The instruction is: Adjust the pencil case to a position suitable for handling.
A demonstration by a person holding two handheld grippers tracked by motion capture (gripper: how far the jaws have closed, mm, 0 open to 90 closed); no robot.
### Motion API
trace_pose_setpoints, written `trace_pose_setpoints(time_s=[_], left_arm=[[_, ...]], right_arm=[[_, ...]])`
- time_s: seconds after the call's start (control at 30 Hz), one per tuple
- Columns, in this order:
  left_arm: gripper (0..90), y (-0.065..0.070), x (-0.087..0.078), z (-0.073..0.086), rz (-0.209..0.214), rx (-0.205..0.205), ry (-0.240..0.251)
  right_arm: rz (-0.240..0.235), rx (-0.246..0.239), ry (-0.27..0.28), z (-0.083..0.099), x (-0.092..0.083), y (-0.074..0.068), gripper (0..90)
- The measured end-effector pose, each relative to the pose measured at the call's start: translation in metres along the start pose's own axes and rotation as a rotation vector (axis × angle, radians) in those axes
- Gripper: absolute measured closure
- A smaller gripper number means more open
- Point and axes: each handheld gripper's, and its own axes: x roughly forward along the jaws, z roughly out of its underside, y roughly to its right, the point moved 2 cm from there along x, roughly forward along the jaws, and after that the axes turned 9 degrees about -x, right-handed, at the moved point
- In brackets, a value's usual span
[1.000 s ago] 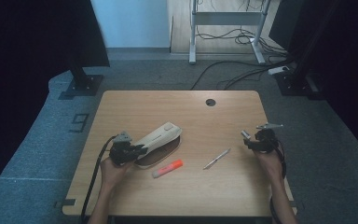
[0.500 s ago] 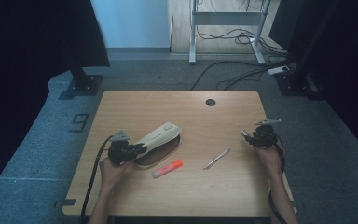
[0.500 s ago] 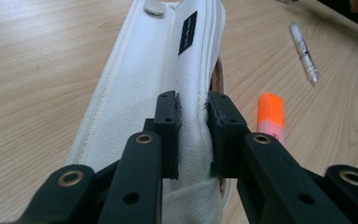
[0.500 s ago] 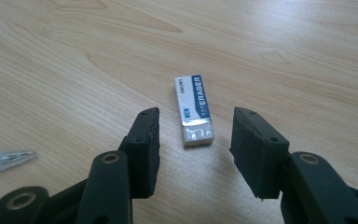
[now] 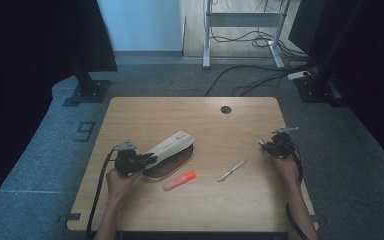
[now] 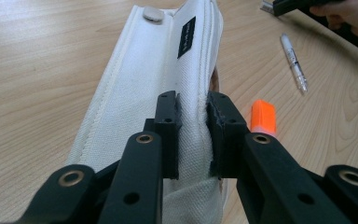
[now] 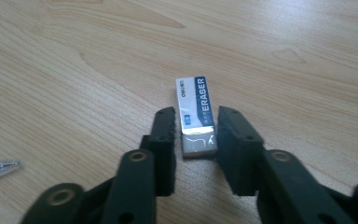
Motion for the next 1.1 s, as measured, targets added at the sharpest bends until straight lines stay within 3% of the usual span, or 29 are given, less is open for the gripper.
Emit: trace_pose_setpoints(time_s=[0.17, 0.4, 0.73, 1.1], left_arm=[[75.4, -0.001, 0.0, 0.0, 0.006, -0.003, 0.006], [75.4, -0.001, 0.0, 0.0, 0.006, -0.001, 0.007], [75.4, 0.0, 0.0, 0.0, 0.006, 0.0, 0.006], [75.3, 0.0, -0.001, 0.0, 0.006, 0.004, 0.003]], right_arm=[[-0.012, 0.041, 0.015, 0.002, -0.001, 0.001, 71.6], [-0.002, 0.052, 0.031, 0.003, -0.008, 0.001, 71.9], [-0.019, 0.021, 0.059, -0.003, -0.025, -0.011, 71.9], [-0.078, -0.003, 0.101, -0.004, -0.04, -0.032, 71.9]])
